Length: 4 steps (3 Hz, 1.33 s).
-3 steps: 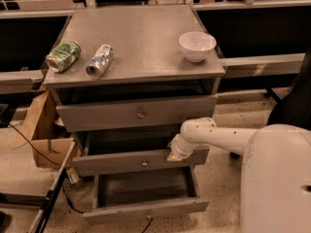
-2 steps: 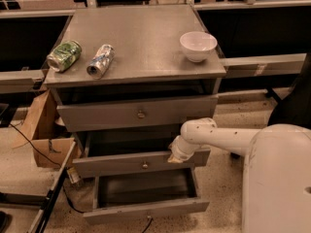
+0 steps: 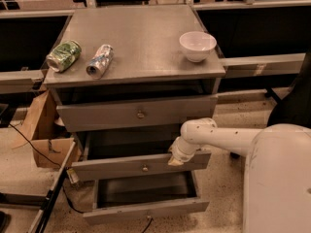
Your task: Open middle drawer
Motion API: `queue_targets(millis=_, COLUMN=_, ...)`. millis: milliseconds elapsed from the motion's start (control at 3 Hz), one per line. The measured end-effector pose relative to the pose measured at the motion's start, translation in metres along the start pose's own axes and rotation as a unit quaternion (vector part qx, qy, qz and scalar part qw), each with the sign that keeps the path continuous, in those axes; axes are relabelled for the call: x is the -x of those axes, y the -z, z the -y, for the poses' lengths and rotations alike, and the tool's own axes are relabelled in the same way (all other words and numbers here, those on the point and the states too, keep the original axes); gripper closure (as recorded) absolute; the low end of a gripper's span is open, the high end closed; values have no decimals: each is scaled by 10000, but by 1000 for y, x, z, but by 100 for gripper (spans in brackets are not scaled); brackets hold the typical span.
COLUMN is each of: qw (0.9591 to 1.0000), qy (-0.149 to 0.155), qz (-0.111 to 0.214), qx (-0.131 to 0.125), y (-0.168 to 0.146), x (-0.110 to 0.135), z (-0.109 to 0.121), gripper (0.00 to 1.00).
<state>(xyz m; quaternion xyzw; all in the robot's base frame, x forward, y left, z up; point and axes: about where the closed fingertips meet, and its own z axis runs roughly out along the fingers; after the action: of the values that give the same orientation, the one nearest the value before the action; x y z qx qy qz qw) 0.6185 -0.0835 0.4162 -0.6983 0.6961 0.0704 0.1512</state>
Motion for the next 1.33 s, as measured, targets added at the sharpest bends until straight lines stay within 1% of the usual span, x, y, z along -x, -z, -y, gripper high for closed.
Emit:
queue_targets(millis=333, qw=9999, qy=-7, qz=-9, qx=152, y=0, x=1, z=-10, gripper=100)
queue_targets(millis=667, qw=9997, qy=-78, qz=34, qx=245, y=6, x=6, z=-16, gripper=100)
queue_targets(millis=1000, qw=9991, qy=-103, qz=7, qx=408, y=6, x=6, z=-29, gripper=100)
queue_targets(millis=1333, qw=9991, qy=-103, qz=7, qx=412, y=6, x=6, z=-29, gripper=100)
